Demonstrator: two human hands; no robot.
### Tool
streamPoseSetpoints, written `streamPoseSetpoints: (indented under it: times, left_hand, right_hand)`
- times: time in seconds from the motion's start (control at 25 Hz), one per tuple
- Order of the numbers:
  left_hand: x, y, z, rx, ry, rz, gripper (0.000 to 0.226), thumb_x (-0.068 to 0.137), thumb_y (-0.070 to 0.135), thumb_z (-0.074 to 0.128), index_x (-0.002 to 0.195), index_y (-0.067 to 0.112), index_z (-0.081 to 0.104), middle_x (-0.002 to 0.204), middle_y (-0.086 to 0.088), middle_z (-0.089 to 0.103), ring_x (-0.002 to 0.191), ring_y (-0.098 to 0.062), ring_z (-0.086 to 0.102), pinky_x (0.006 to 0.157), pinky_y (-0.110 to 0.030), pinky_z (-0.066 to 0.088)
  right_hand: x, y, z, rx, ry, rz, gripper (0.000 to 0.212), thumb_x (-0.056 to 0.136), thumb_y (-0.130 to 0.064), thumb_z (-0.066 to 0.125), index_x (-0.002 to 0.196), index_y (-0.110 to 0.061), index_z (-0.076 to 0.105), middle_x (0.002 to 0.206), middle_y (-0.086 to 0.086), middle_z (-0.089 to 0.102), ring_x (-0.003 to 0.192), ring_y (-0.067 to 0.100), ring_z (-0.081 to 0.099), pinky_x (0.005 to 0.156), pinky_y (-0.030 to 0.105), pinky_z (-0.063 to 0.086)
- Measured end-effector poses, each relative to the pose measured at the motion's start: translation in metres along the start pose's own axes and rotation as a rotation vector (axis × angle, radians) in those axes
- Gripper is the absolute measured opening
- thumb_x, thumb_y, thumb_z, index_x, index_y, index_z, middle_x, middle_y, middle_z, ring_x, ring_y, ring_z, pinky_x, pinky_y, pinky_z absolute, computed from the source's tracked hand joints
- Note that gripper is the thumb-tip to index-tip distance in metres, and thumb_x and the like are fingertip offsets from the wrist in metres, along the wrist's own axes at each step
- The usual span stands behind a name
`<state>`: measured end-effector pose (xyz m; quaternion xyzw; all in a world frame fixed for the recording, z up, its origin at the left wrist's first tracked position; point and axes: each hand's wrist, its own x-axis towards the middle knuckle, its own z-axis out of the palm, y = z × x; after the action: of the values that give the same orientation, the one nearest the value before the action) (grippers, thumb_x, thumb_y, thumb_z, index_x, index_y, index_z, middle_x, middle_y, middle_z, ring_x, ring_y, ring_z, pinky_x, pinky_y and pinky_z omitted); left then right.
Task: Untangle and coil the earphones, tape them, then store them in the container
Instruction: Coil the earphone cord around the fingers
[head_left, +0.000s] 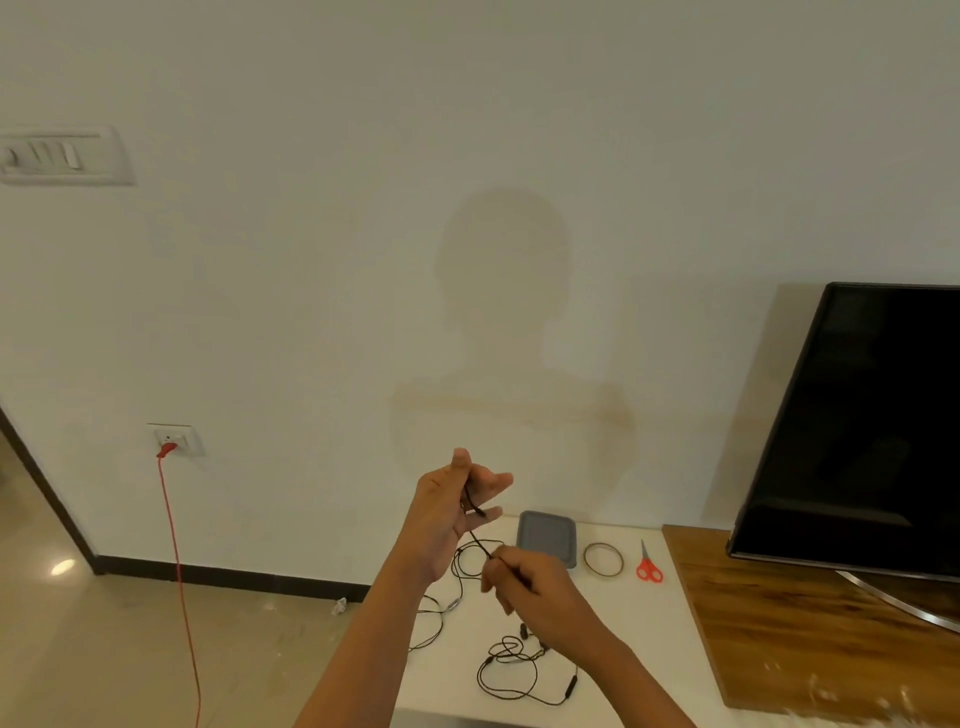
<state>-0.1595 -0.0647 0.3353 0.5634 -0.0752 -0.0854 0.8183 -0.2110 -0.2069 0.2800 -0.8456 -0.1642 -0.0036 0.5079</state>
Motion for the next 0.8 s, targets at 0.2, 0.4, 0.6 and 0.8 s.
streamPoseSetpoints:
  times: [0.2,0.4,0.6,0.8]
  left_hand:
    - [-0.007,-0.007,-0.006,0.247,0.023,-0.010,0.049,0.092,0.049,0.041,0.066,0.013,0.060,0.088,-0.016,0.075,0.092,-0.022,0.072,0.084,-0.042,0.052]
    - [-0.023,-0.016,-0.006,0.427,-0.192,-0.109,0.051,0.098,0.043,0.041,0.085,0.003,0.070,0.077,-0.012,0.070,0.071,-0.020,0.070,0.074,-0.038,0.053]
    - [-0.030,-0.013,-0.005,0.225,-0.267,-0.229,0.045,0.100,0.035,0.037,0.082,0.006,0.065,0.072,-0.010,0.069,0.053,-0.011,0.058,0.092,-0.054,0.050]
    - [-0.039,-0.002,-0.002,-0.012,-0.339,-0.256,0.034,0.094,0.032,0.046,0.070,0.010,0.058,0.054,-0.002,0.050,0.042,-0.006,0.040,0.090,-0.059,0.051]
  right_hand:
    - [-0.015,-0.018,-0.014,0.024,0.058,-0.109,0.027,0.098,-0.015,0.049,0.075,-0.024,0.061,0.056,-0.021,0.054,0.051,0.005,0.039,0.052,0.021,0.032]
    - [-0.001,-0.031,-0.030,0.047,0.216,-0.241,0.022,0.093,-0.033,0.050,0.074,-0.030,0.061,0.064,-0.003,0.060,0.058,0.023,0.053,0.056,0.037,0.045]
    - [0.019,-0.036,-0.046,-0.020,0.305,-0.193,0.014,0.088,-0.028,0.062,0.076,-0.031,0.068,0.072,-0.007,0.069,0.068,0.024,0.063,0.067,0.042,0.052]
    - [0.038,-0.030,-0.052,0.172,0.294,-0.043,0.009,0.082,-0.020,0.070,0.075,-0.021,0.075,0.073,-0.003,0.073,0.074,0.018,0.068,0.071,0.031,0.055]
